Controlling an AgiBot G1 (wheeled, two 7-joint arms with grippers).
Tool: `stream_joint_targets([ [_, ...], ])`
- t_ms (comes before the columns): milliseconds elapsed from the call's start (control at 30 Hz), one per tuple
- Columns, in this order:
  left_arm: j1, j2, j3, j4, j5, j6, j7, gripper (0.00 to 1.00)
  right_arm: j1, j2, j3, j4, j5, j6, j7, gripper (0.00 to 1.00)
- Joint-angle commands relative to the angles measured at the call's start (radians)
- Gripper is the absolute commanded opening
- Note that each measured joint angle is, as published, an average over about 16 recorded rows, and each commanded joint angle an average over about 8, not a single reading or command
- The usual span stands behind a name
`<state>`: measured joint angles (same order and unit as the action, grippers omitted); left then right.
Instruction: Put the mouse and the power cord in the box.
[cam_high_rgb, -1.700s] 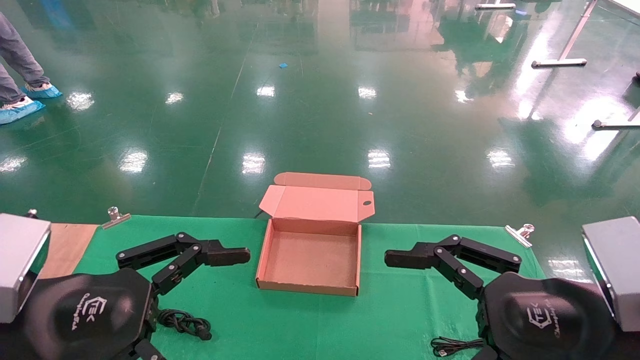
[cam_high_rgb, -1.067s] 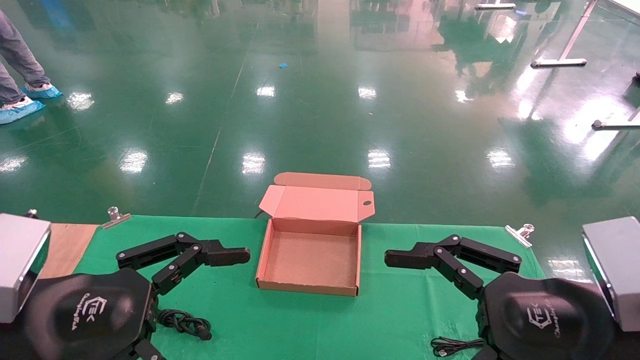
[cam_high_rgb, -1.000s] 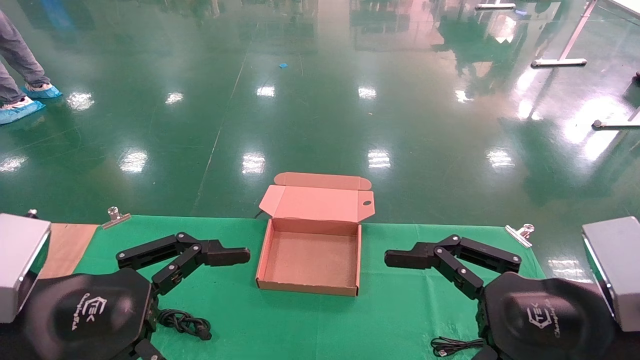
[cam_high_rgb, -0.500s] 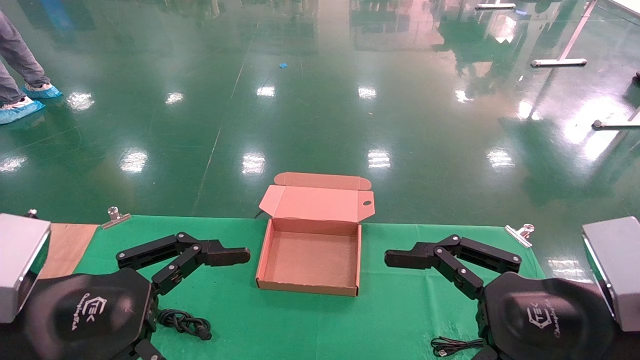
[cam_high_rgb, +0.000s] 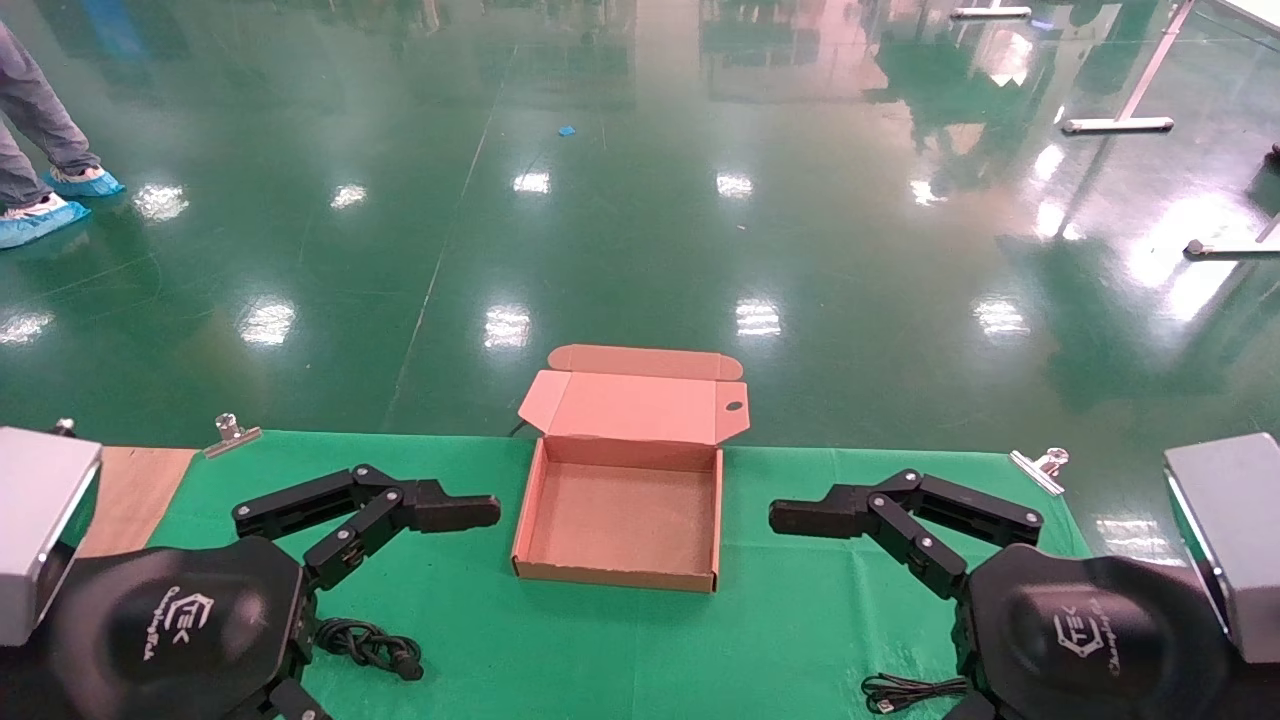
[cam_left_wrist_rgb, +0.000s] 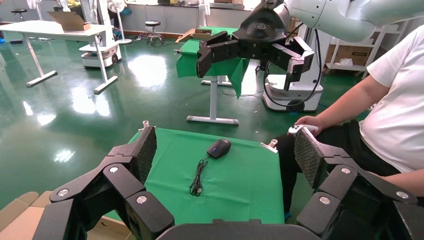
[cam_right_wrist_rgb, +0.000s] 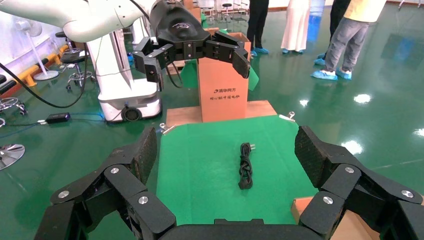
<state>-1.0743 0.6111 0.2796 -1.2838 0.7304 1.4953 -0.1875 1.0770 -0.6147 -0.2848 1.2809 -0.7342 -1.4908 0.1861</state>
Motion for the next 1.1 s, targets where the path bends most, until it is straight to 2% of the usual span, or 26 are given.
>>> stream_joint_targets([
  [33,0.000,0.000,0.000,0.000,0.000,0.000,0.000,1.00,0.000,0.000,0.000,0.000,0.000,0.000,0.000,1.00],
  [600,-0.001,0.000,0.001,0.002,0.000,-0.001,0.001,1.00,0.000,0.001,0.000,0.001,-0.001,-0.001,-0.001,1.00],
  [733,0.000,-0.001,0.010,0.007,0.019,0.004,0.005,1.00,0.006,0.002,-0.010,0.004,-0.028,-0.005,-0.008,1.00],
  [867,-0.009,-0.008,0.037,0.020,0.083,0.023,0.014,1.00,0.039,0.003,-0.048,0.013,-0.121,-0.022,-0.020,1.00],
  [1100,-0.067,-0.018,0.110,0.065,0.276,0.047,0.056,1.00,0.180,-0.010,-0.183,0.030,-0.403,-0.077,-0.030,1.00],
])
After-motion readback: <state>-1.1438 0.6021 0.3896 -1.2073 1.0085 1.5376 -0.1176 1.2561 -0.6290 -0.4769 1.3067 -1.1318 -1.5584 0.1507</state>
